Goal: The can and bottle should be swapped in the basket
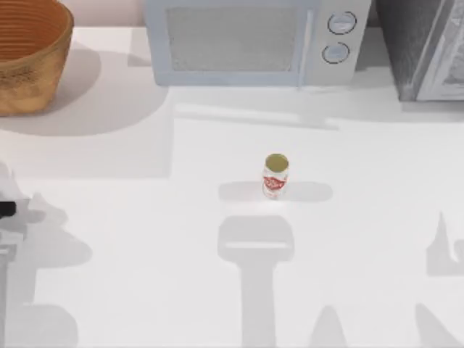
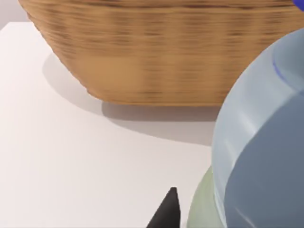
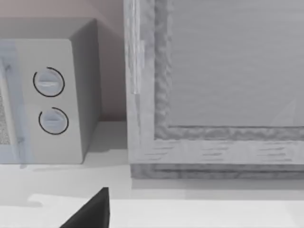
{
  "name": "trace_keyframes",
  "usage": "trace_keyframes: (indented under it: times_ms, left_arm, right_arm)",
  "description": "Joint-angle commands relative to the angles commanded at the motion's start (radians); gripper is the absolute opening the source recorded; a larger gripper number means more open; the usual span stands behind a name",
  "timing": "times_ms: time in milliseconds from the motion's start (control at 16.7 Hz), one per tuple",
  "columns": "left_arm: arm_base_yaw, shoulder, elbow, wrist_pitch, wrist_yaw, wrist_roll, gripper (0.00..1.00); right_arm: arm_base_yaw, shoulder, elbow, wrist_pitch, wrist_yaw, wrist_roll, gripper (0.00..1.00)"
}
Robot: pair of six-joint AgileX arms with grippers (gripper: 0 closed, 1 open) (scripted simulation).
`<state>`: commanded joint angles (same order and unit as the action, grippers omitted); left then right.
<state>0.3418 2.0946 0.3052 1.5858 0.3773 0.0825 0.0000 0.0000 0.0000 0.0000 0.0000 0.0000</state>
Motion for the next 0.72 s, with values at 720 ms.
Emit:
trace_keyframes:
  times_ms: [720]
  left_arm:
    - [0.171,-0.114,0.337,-0.323,0.218,0.182,0.0]
  right_arm:
    - [0.0,0.0,0.0,0.0,0.0,0.0,1.0]
